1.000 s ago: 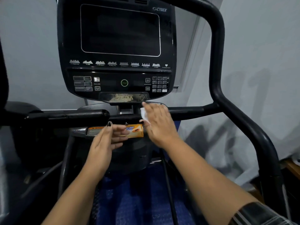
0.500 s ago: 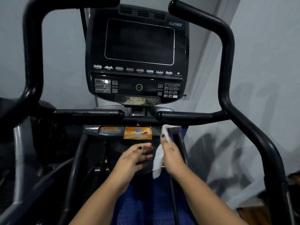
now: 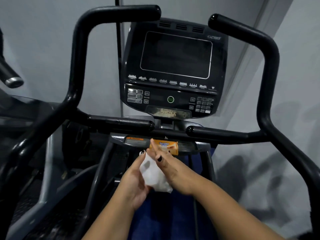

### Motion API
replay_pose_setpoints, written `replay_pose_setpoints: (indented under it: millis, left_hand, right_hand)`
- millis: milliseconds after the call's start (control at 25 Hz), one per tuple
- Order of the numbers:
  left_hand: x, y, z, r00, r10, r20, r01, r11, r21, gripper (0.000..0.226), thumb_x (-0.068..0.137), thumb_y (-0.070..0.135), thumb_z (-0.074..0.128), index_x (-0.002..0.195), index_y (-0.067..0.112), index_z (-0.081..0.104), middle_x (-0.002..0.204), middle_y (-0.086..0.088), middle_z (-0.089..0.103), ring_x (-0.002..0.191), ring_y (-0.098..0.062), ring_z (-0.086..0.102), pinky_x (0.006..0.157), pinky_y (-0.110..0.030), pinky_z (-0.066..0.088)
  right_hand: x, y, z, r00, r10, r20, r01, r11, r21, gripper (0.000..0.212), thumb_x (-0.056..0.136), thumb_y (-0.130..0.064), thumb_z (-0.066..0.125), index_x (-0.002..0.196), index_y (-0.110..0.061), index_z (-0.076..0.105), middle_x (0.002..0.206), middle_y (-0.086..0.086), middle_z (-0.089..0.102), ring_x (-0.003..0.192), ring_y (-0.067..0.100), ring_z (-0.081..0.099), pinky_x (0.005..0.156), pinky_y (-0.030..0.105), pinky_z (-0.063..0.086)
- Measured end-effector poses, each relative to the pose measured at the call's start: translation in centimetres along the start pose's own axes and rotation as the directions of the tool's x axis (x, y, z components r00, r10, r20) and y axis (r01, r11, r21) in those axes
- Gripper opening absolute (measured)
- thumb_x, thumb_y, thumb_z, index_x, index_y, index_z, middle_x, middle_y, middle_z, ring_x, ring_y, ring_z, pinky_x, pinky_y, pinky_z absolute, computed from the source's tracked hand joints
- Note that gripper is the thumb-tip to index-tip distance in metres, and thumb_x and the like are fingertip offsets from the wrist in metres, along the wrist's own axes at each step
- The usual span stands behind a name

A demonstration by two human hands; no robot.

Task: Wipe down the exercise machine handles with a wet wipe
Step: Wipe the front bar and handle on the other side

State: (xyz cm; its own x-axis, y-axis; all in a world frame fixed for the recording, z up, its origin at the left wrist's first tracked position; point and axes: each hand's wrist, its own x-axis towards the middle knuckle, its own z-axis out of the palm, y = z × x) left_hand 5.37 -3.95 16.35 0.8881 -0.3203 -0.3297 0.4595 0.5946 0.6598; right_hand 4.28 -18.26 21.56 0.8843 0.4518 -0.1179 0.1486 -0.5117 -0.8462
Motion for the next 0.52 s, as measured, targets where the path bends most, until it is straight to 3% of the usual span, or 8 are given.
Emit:
replay_pose_setpoints:
  millis: [120, 240, 360, 440, 520]
  left_hand:
    - [-0.4, 1.4, -1.9, 0.973, 0.176, -0.149, -0.175, 0.984, 0.017, 0.026, 0.087, 0.019, 0.061, 0.108, 0.004, 0.067, 0.106, -0.024, 0.071, 0.096, -0.038, 0.068, 0.093, -0.053, 0.049]
    - [-1.3, 3.2, -4.0, 0.798, 0.514, -0.315, -0.378, 0.834, 0.403, 0.006, 0.091, 0.008, 0.062, 0.092, 0.003, 0.066, 0.089, -0.019, 0.073, 0.081, -0.029, 0.069, 0.075, -0.040, 0.052]
    - [-2.0, 5.0, -6.1, 0.610, 0.687, -0.396, -0.410, 0.701, 0.584, 0.011, 0.091, 0.009, 0.065, 0.082, 0.003, 0.065, 0.078, -0.009, 0.072, 0.078, -0.026, 0.066, 0.073, -0.037, 0.051]
    - [-1.9, 6.1, -7.0, 0.546, 0.680, -0.490, -0.448, 0.731, 0.515, 0.011, 0.094, 0.014, 0.062, 0.088, 0.006, 0.066, 0.087, -0.011, 0.072, 0.085, -0.027, 0.068, 0.082, -0.043, 0.053]
    - [-1.0, 7.6, -7.8, 0.536, 0.594, -0.600, -0.532, 0.789, 0.306, 0.015, 0.098, 0.014, 0.055, 0.104, 0.004, 0.064, 0.096, -0.014, 0.069, 0.088, -0.027, 0.066, 0.083, -0.041, 0.053]
  right_hand:
    - [2.3, -2.2, -1.8, 0.987, -0.124, -0.099, 0.123, 0.992, -0.015, 0.076, 0.081, -0.079, 0.040, 0.147, -0.040, 0.038, 0.145, -0.012, 0.050, 0.133, 0.000, 0.044, 0.112, 0.026, 0.034]
    - [6.7, -4.5, -6.6, 0.884, -0.324, -0.338, 0.209, 0.919, -0.335, 0.041, 0.092, -0.041, 0.062, 0.129, -0.025, 0.059, 0.119, -0.006, 0.067, 0.112, 0.009, 0.061, 0.102, 0.035, 0.047]
    - [12.2, -6.6, -12.9, 0.790, -0.434, -0.434, 0.073, 0.768, -0.636, 0.043, 0.091, -0.033, 0.063, 0.132, -0.021, 0.056, 0.136, 0.005, 0.056, 0.132, 0.022, 0.044, 0.112, 0.035, 0.031]
    - [15.6, -7.8, -16.3, 0.768, -0.453, -0.453, -0.070, 0.644, -0.762, 0.052, 0.093, -0.038, 0.058, 0.141, -0.024, 0.046, 0.155, 0.006, 0.034, 0.147, 0.025, 0.020, 0.120, 0.046, 0.012]
    - [18.5, -8.7, -18.5, 0.765, -0.477, -0.433, -0.128, 0.546, -0.828, 0.056, 0.096, -0.048, 0.048, 0.148, -0.032, 0.036, 0.163, 0.003, 0.015, 0.151, 0.025, 0.002, 0.119, 0.056, 0.000]
